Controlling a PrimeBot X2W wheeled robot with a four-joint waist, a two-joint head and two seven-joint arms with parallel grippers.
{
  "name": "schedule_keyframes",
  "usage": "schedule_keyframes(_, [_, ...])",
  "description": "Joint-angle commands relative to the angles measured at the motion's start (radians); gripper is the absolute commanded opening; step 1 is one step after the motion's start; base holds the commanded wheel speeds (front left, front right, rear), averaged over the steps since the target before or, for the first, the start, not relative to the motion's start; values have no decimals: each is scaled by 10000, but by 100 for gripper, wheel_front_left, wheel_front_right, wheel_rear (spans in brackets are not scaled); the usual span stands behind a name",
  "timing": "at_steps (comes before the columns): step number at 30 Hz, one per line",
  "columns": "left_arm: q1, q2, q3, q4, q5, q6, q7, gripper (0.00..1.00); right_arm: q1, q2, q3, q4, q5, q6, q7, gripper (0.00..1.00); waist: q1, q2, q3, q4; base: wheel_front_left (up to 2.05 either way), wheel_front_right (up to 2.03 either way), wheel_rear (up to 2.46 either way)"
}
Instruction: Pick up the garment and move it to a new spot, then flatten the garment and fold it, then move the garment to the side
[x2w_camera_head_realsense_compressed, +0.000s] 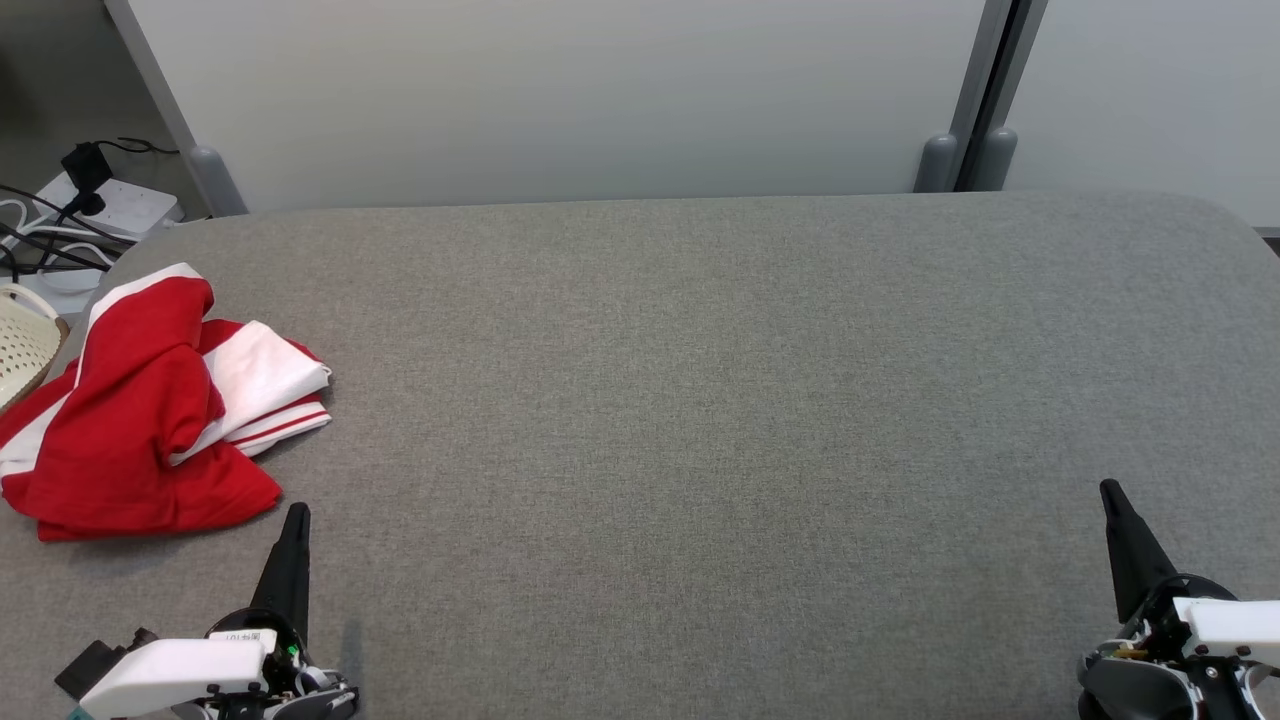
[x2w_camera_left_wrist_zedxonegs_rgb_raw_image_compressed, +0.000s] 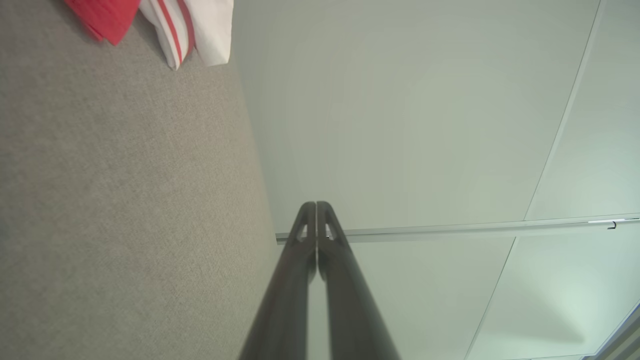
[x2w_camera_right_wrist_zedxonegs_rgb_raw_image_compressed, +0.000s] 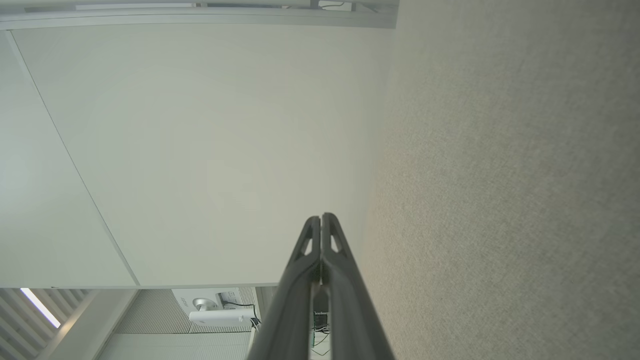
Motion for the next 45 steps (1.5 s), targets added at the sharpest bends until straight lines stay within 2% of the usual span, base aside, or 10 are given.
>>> schedule_keyframes(1, [-583, 93, 280, -283, -51, -84, 33, 0, -169, -121, 177, -326, 116, 16, 75, 0, -1, 0, 0, 0, 0, 0, 0])
schedule_keyframes(45, [-583, 93, 279, -283, -51, -85, 33, 0, -169, -121, 177, -326, 116, 16, 75, 0, -1, 0, 0, 0, 0, 0, 0])
